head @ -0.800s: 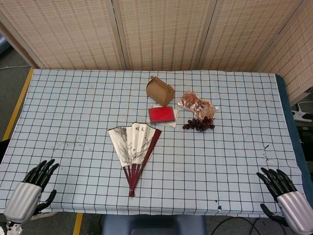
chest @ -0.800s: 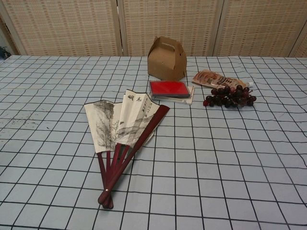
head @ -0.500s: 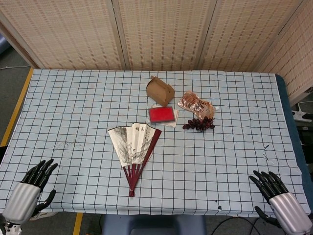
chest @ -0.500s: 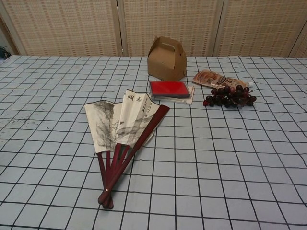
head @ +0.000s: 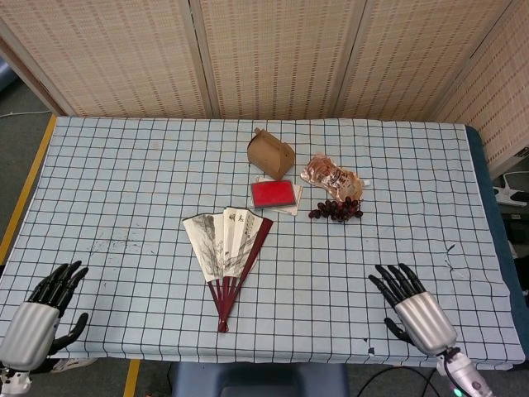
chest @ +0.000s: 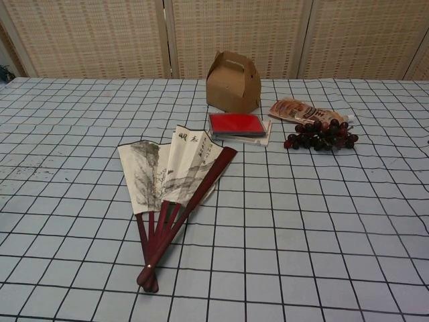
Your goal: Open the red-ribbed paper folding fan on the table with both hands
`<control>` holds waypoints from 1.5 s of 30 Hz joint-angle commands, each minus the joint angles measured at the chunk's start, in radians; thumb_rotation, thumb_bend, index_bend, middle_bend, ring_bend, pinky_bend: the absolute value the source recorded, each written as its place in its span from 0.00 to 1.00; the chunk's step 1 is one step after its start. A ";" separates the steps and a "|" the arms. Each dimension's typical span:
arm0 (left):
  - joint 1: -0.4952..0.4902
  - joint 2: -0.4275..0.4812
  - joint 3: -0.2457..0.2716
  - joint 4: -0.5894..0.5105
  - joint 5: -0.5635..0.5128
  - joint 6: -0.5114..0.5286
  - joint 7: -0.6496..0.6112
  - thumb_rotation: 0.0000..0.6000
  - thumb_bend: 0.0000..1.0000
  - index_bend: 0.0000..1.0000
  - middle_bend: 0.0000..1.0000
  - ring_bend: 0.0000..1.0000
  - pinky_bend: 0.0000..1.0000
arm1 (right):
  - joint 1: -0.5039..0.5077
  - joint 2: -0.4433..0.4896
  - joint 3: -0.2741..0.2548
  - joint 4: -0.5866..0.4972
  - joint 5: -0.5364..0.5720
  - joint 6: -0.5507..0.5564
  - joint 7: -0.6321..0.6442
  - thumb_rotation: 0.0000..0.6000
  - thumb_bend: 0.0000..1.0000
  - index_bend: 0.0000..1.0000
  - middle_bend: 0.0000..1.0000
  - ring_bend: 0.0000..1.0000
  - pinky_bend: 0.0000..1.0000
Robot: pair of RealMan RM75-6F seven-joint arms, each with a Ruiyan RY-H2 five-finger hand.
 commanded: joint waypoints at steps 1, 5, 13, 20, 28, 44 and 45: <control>-0.015 -0.016 -0.006 0.014 -0.006 -0.023 0.005 1.00 0.42 0.00 0.00 0.00 0.16 | 0.114 -0.115 0.091 -0.020 0.107 -0.144 -0.131 1.00 0.27 0.12 0.00 0.00 0.00; -0.031 -0.052 -0.020 0.056 -0.009 -0.032 0.001 1.00 0.42 0.00 0.00 0.00 0.16 | 0.201 -0.217 0.148 0.010 0.190 -0.243 -0.207 1.00 0.27 0.13 0.00 0.00 0.00; -0.049 -0.046 -0.027 0.067 -0.067 -0.084 -0.031 1.00 0.42 0.00 0.00 0.00 0.16 | 0.359 -0.413 0.220 0.120 0.329 -0.373 -0.334 1.00 0.27 0.17 0.00 0.00 0.00; -0.058 -0.042 -0.021 0.071 -0.087 -0.112 -0.042 1.00 0.42 0.00 0.00 0.00 0.16 | 0.470 -0.547 0.255 0.247 0.414 -0.423 -0.414 1.00 0.27 0.21 0.00 0.00 0.00; -0.066 -0.037 -0.025 0.078 -0.116 -0.131 -0.061 1.00 0.42 0.00 0.00 0.00 0.16 | 0.546 -0.666 0.278 0.357 0.472 -0.421 -0.406 1.00 0.27 0.27 0.00 0.00 0.00; -0.073 -0.029 -0.025 0.083 -0.140 -0.146 -0.083 1.00 0.42 0.00 0.00 0.00 0.16 | 0.655 -0.812 0.265 0.488 0.533 -0.407 -0.458 1.00 0.27 0.34 0.00 0.00 0.00; -0.073 -0.028 -0.024 0.084 -0.140 -0.144 -0.084 1.00 0.42 0.00 0.00 0.00 0.16 | 0.657 -0.818 0.262 0.493 0.538 -0.402 -0.463 1.00 0.27 0.35 0.00 0.00 0.00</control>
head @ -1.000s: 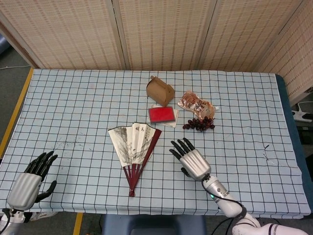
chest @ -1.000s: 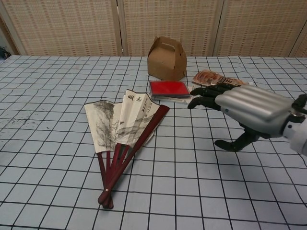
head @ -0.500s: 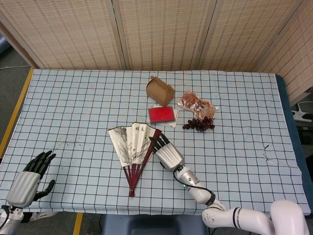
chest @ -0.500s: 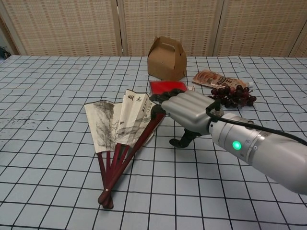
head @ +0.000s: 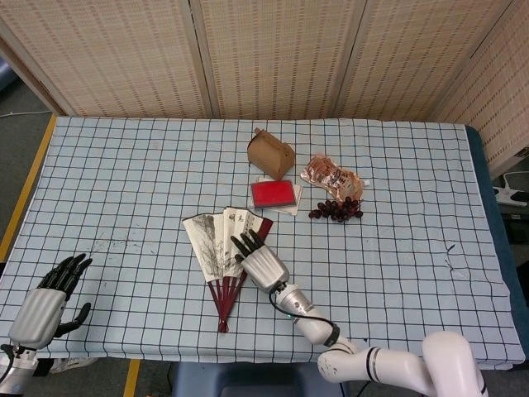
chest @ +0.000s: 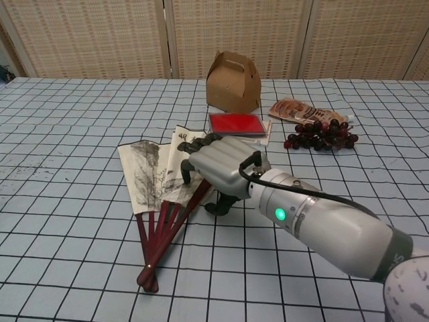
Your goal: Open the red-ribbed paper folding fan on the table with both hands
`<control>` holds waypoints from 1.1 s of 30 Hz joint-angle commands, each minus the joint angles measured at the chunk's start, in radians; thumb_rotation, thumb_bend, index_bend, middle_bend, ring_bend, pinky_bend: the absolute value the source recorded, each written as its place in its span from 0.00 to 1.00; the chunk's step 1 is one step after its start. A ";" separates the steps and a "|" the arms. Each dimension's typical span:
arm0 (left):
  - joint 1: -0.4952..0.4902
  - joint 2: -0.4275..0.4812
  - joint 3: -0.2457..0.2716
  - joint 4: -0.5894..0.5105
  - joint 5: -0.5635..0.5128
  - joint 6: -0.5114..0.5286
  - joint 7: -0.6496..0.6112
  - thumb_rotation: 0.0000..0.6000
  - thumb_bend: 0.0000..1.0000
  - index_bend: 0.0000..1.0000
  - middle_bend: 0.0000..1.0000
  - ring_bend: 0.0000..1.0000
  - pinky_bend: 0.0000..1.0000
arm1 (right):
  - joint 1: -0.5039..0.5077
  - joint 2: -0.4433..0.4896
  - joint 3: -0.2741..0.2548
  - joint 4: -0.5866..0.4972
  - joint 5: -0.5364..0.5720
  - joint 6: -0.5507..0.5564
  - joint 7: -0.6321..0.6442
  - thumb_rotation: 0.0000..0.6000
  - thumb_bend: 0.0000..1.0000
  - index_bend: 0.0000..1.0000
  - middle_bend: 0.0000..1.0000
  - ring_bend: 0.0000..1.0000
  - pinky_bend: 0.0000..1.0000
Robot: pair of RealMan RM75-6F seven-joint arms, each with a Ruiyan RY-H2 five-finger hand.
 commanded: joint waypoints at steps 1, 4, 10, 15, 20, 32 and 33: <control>0.001 0.002 0.000 0.001 -0.001 0.002 -0.004 1.00 0.42 0.00 0.00 0.00 0.16 | 0.008 -0.016 -0.006 0.016 0.015 0.014 -0.013 1.00 0.27 0.35 0.00 0.00 0.00; 0.000 0.004 0.000 -0.002 -0.008 -0.001 -0.005 1.00 0.42 0.00 0.00 0.00 0.16 | 0.013 -0.034 -0.013 0.037 0.019 0.028 -0.008 1.00 0.27 0.39 0.00 0.00 0.00; 0.000 0.007 -0.003 -0.008 -0.017 -0.002 -0.006 1.00 0.42 0.00 0.00 0.00 0.16 | 0.015 -0.063 -0.027 0.084 0.022 0.048 0.018 1.00 0.27 0.48 0.01 0.00 0.00; -0.001 0.007 -0.002 -0.006 -0.022 -0.005 -0.012 1.00 0.42 0.00 0.00 0.00 0.16 | 0.022 -0.085 -0.028 0.109 0.026 0.061 0.025 1.00 0.29 0.53 0.04 0.00 0.00; 0.000 0.005 -0.003 -0.003 -0.032 -0.009 -0.023 1.00 0.42 0.00 0.00 0.00 0.16 | 0.017 -0.085 -0.030 0.085 0.022 0.083 0.054 1.00 0.37 0.62 0.09 0.00 0.01; -0.021 -0.014 -0.006 0.034 -0.046 -0.047 -0.065 1.00 0.47 0.09 0.00 0.00 0.16 | -0.021 0.053 0.057 -0.271 0.143 0.102 0.143 1.00 0.46 0.75 0.17 0.00 0.06; -0.026 -0.025 -0.007 0.049 -0.051 -0.058 -0.066 1.00 0.49 0.19 0.00 0.00 0.16 | -0.017 0.059 0.066 -0.289 0.142 0.115 0.140 1.00 0.46 0.76 0.18 0.00 0.07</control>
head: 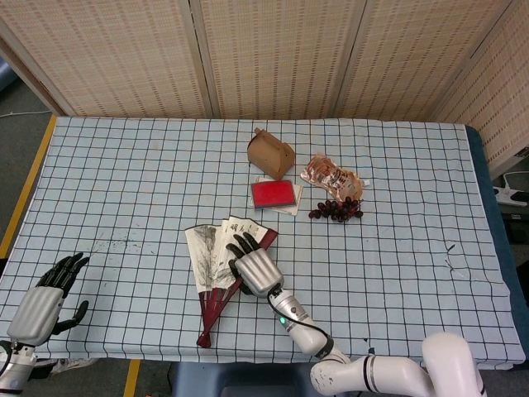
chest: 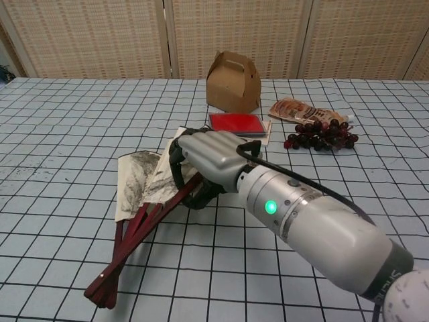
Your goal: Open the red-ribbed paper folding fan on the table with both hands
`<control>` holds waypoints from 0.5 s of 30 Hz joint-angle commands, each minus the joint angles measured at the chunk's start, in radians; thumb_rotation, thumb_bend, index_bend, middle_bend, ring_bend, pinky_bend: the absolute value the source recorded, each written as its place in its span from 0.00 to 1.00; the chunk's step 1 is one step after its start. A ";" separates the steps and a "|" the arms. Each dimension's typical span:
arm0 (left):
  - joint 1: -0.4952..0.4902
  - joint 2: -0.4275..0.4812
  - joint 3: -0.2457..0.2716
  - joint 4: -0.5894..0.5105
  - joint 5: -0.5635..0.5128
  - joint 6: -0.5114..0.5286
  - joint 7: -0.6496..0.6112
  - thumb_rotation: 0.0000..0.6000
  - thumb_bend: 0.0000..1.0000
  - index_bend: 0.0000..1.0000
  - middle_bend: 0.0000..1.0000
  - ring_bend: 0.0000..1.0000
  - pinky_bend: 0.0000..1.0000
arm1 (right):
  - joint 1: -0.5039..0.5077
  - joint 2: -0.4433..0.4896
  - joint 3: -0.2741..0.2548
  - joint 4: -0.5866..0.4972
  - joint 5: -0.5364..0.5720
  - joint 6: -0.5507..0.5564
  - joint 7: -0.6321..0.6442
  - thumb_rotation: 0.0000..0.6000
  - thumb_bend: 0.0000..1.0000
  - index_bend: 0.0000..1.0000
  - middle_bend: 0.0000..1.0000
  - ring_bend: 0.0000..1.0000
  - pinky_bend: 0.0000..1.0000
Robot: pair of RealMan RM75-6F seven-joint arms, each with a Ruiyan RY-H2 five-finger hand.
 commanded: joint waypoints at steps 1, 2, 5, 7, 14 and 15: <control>-0.013 -0.027 -0.003 0.036 -0.011 -0.025 -0.005 1.00 0.50 0.24 0.00 0.00 0.15 | -0.002 0.047 0.050 -0.103 0.042 0.030 0.013 1.00 0.46 0.76 0.19 0.00 0.08; -0.016 -0.038 -0.001 0.051 -0.012 -0.033 -0.009 1.00 0.50 0.30 0.00 0.00 0.15 | -0.002 0.046 0.059 -0.117 0.050 0.037 0.020 1.00 0.46 0.77 0.20 0.00 0.08; -0.025 -0.072 0.007 0.075 0.004 -0.045 -0.102 1.00 0.49 0.31 0.01 0.00 0.14 | 0.004 0.053 0.090 -0.174 0.102 0.043 0.034 1.00 0.46 0.77 0.20 0.00 0.08; -0.032 -0.094 0.017 0.090 0.036 -0.037 -0.193 1.00 0.47 0.21 0.00 0.00 0.14 | 0.010 0.061 0.110 -0.212 0.135 0.049 0.034 1.00 0.46 0.77 0.20 0.00 0.08; -0.064 -0.193 0.049 0.151 0.088 -0.067 -0.363 1.00 0.44 0.07 0.00 0.00 0.12 | 0.031 0.082 0.177 -0.302 0.245 0.082 0.059 1.00 0.46 0.77 0.20 0.00 0.08; -0.068 -0.212 0.046 0.151 0.088 -0.067 -0.380 1.00 0.43 0.05 0.00 0.00 0.12 | 0.034 0.084 0.183 -0.310 0.260 0.083 0.063 1.00 0.46 0.78 0.20 0.00 0.08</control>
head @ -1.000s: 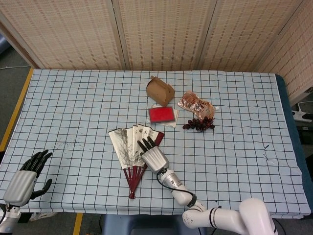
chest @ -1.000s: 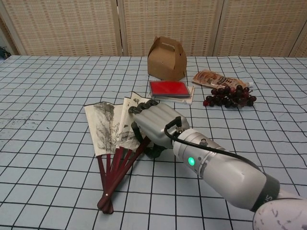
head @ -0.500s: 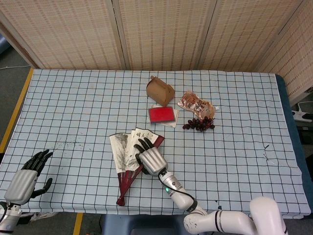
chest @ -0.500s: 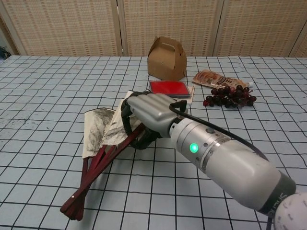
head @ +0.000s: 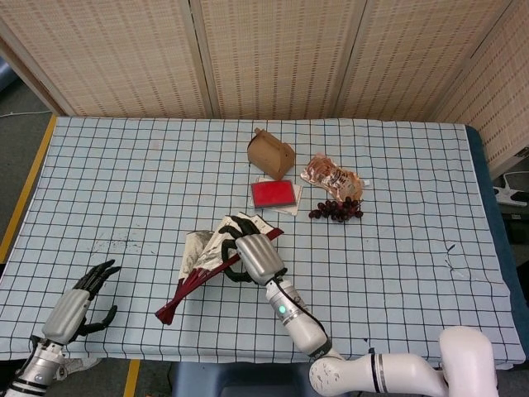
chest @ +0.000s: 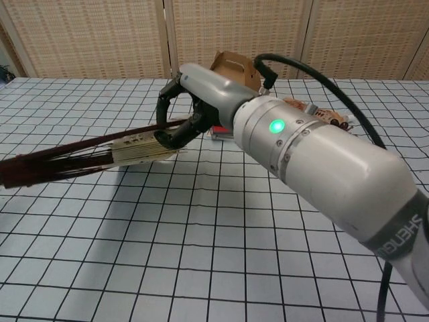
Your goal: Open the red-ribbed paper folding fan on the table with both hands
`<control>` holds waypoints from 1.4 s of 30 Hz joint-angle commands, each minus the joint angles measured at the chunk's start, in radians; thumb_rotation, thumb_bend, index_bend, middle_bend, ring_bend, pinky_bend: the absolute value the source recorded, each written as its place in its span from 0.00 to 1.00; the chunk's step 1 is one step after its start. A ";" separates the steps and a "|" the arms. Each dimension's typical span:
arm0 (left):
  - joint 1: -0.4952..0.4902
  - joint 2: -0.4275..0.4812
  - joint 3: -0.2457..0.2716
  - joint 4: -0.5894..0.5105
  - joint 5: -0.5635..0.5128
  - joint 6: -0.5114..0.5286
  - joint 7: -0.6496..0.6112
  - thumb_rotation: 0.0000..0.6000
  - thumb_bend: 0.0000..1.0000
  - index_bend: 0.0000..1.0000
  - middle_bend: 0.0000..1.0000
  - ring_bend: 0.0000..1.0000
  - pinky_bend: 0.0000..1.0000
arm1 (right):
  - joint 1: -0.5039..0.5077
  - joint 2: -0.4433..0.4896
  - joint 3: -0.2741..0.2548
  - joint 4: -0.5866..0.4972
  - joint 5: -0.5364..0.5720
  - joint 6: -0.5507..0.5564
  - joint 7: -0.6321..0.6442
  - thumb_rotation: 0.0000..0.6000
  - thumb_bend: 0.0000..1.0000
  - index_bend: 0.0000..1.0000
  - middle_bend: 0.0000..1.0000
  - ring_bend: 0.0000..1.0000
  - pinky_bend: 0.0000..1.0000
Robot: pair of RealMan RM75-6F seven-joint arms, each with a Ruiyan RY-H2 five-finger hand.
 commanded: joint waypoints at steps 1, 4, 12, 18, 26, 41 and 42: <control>-0.026 -0.081 0.007 0.023 0.023 -0.018 -0.080 1.00 0.43 0.03 0.00 0.00 0.12 | 0.015 0.012 0.032 -0.035 0.057 0.013 0.022 1.00 0.46 0.78 0.20 0.00 0.08; -0.035 -0.148 -0.012 0.020 0.018 -0.001 -0.141 1.00 0.42 0.00 0.00 0.00 0.12 | 0.029 0.015 0.051 -0.051 0.102 0.016 0.039 1.00 0.46 0.78 0.20 0.00 0.08; -0.043 -0.319 -0.101 0.075 -0.076 0.022 -0.108 1.00 0.42 0.00 0.00 0.00 0.12 | 0.072 0.017 0.054 -0.061 0.150 0.039 0.046 1.00 0.46 0.78 0.20 0.00 0.08; -0.043 -0.397 -0.149 0.096 -0.125 0.052 -0.110 1.00 0.42 0.03 0.00 0.00 0.12 | 0.098 0.013 0.049 -0.062 0.157 0.060 0.060 1.00 0.46 0.78 0.20 0.00 0.08; -0.046 -0.460 -0.183 0.080 -0.146 0.090 -0.090 1.00 0.42 0.31 0.00 0.00 0.13 | 0.121 0.015 0.050 -0.072 0.167 0.080 0.079 1.00 0.46 0.78 0.20 0.00 0.08; -0.033 -0.506 -0.235 0.071 -0.207 0.132 -0.078 1.00 0.61 0.74 0.26 0.05 0.13 | 0.134 0.059 0.037 -0.112 0.168 0.116 0.095 1.00 0.46 0.78 0.20 0.00 0.08; -0.033 -0.508 -0.240 0.073 -0.209 0.137 -0.074 1.00 0.65 0.76 0.28 0.06 0.13 | 0.134 0.063 0.037 -0.116 0.168 0.117 0.097 1.00 0.46 0.78 0.20 0.00 0.08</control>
